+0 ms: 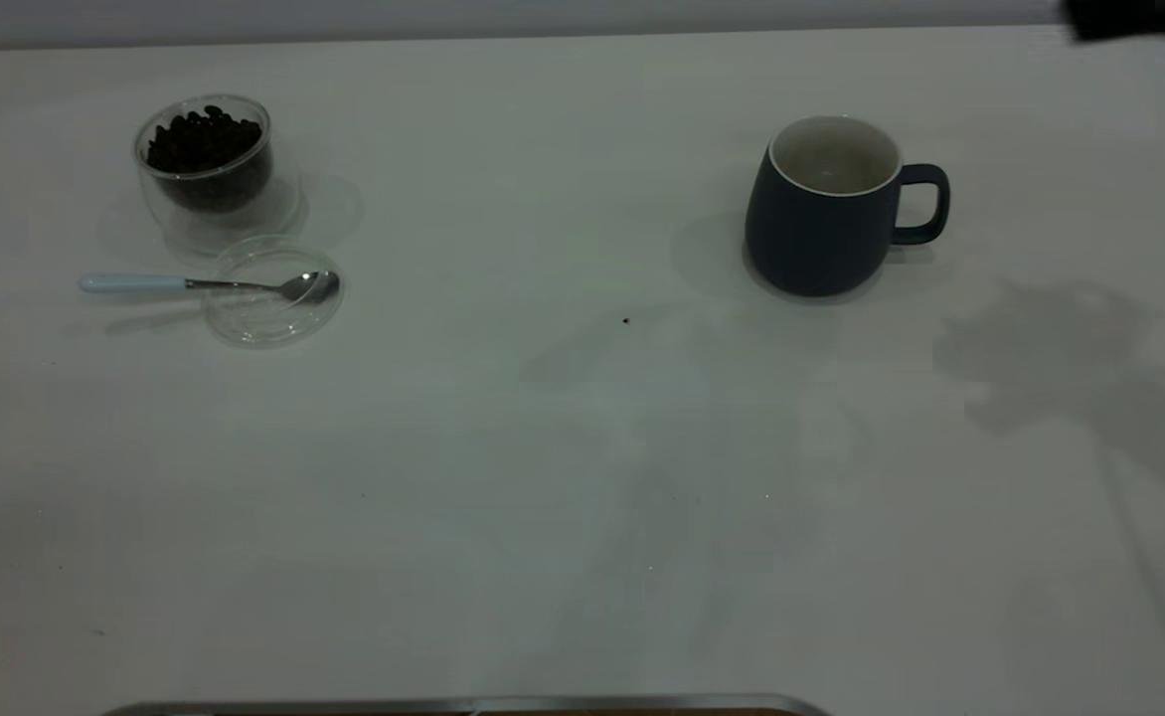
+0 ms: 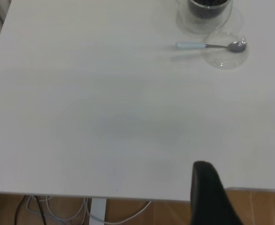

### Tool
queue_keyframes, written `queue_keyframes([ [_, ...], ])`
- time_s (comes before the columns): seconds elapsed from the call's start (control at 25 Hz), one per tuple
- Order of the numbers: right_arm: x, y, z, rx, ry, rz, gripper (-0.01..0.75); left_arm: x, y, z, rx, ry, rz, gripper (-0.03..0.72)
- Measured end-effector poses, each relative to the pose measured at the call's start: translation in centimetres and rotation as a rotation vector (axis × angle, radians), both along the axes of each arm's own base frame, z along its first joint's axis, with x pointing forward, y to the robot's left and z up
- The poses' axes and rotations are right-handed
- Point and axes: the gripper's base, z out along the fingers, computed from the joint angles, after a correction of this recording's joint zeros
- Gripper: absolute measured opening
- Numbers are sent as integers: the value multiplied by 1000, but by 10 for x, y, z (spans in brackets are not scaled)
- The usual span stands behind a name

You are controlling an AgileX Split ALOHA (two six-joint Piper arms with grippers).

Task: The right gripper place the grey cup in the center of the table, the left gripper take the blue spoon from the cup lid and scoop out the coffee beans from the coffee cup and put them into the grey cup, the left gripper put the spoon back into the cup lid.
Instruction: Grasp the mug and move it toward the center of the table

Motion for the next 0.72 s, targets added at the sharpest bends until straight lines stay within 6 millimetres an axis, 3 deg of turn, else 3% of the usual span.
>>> queue_keyframes([
  [0.16,32,3,-34,-40,51,121,530,0,0,0,0,0,0,445],
  [0.32,48,-1,-65,-216,84,333,530,0,0,0,1,0,-1,445],
  [0.48,65,-3,-80,-313,76,467,530,0,0,0,2,0,-2,445],
  [0.72,90,-1,-98,-311,67,496,530,0,0,0,2,0,-2,445],
])
